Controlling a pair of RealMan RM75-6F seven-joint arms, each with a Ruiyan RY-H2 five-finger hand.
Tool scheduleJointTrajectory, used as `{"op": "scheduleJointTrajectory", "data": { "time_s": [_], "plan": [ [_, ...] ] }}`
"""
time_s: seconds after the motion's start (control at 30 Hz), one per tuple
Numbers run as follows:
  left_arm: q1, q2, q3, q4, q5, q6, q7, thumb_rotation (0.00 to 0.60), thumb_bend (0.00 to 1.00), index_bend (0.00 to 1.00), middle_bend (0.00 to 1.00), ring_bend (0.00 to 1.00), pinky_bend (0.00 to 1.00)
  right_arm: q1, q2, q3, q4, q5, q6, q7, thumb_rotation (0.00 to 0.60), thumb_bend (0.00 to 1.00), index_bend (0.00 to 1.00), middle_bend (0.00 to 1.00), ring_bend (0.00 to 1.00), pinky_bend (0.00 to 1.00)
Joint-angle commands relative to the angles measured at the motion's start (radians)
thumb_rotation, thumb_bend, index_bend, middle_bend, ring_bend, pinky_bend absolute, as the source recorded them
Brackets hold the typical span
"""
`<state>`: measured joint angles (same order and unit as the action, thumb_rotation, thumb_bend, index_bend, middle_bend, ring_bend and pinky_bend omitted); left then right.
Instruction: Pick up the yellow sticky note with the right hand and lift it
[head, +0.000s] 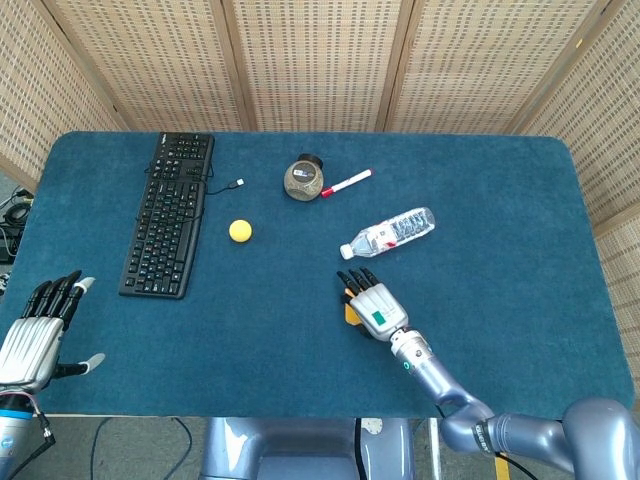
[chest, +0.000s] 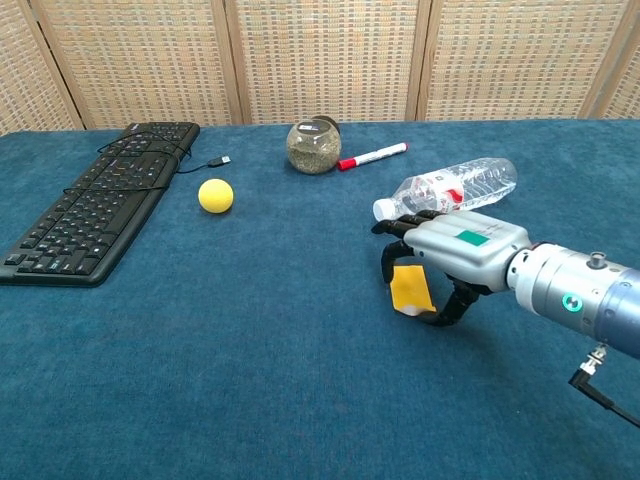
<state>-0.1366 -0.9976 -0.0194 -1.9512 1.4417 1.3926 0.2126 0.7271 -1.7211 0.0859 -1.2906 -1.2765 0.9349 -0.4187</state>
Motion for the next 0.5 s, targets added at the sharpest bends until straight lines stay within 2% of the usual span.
{"op": "scheduleJointTrajectory", "data": {
  "time_s": [0.03,0.43,0.5],
  "plan": [
    [0.000,-0.001,0.000,0.000,0.000,0.000,0.001,0.600,0.00,0.00,0.00,0.00,0.00,-0.001,0.004,-0.003,-0.003,-0.004,-0.002,0.004,0.600,0.30,0.39,0.00,0.00,0.00],
    [0.000,0.001,0.000,-0.001,0.000,0.002,-0.002,0.600,0.00,0.00,0.00,0.00,0.00,0.003,0.000,-0.008,-0.001,-0.009,-0.026,0.010,0.600,0.48,0.58,0.00,0.00,0.00],
    [0.000,0.002,0.000,0.000,0.000,0.002,-0.004,0.600,0.00,0.00,0.00,0.00,0.00,0.004,0.001,-0.008,0.000,-0.008,-0.030,0.008,0.600,0.52,0.65,0.00,0.00,0.00]
  ]
}}
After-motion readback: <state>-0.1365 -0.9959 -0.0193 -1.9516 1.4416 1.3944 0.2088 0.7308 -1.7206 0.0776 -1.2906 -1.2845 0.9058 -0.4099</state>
